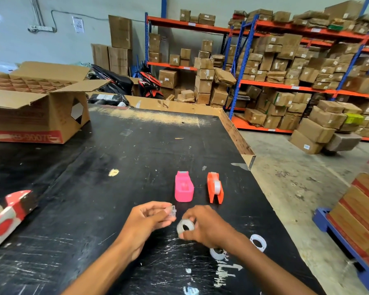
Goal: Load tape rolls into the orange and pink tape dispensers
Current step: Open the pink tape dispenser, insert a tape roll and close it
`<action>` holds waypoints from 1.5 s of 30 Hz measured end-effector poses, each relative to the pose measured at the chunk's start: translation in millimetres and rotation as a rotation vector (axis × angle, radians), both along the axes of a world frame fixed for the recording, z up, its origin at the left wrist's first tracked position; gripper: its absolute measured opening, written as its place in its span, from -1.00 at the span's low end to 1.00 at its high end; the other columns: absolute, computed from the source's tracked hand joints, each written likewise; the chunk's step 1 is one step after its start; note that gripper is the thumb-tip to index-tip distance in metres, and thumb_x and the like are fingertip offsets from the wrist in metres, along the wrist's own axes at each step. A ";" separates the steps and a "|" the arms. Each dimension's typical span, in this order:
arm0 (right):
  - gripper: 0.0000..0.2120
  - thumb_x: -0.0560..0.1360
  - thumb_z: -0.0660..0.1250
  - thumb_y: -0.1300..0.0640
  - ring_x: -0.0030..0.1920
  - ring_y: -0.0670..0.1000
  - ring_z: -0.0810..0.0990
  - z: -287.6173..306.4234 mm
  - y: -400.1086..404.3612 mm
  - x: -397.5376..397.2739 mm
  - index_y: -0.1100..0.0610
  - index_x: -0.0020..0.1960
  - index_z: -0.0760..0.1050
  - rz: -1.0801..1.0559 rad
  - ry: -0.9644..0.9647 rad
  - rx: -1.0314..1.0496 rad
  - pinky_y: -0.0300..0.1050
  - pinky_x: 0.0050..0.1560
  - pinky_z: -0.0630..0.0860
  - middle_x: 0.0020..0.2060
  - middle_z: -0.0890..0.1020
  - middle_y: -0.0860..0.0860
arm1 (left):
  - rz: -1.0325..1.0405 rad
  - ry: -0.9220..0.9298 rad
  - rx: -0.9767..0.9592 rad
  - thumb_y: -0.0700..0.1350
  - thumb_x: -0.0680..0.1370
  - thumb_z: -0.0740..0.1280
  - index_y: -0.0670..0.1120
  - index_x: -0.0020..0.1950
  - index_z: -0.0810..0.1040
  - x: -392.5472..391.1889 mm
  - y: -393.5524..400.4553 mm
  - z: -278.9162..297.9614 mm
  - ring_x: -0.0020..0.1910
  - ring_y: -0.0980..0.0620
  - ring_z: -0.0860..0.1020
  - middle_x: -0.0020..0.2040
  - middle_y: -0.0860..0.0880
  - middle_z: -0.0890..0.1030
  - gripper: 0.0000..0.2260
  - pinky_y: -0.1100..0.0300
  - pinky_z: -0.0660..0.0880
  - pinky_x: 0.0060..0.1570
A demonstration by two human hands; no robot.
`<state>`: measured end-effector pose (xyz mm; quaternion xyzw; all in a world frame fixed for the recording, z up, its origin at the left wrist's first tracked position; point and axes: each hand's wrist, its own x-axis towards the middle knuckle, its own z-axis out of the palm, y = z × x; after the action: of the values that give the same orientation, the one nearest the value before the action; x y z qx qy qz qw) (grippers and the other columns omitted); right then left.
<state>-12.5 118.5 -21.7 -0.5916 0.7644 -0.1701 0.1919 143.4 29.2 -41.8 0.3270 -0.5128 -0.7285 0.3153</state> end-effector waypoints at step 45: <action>-0.59 0.35 0.49 0.32 0.10 -0.06 0.59 23.8 6.3 -25.7 0.19 0.19 0.57 0.142 -0.233 -0.598 -0.27 0.16 0.56 0.08 0.55 0.06 | -0.074 0.072 -0.269 -0.12 0.55 0.32 -0.08 0.00 0.72 -35.3 19.1 29.9 0.01 0.01 0.70 -0.08 -0.10 0.76 -0.82 0.29 0.59 0.03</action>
<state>-38.2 124.8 2.1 -0.6501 0.6104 -0.4397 0.1071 108.1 48.4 -11.8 0.2363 -0.6059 -0.6755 0.3475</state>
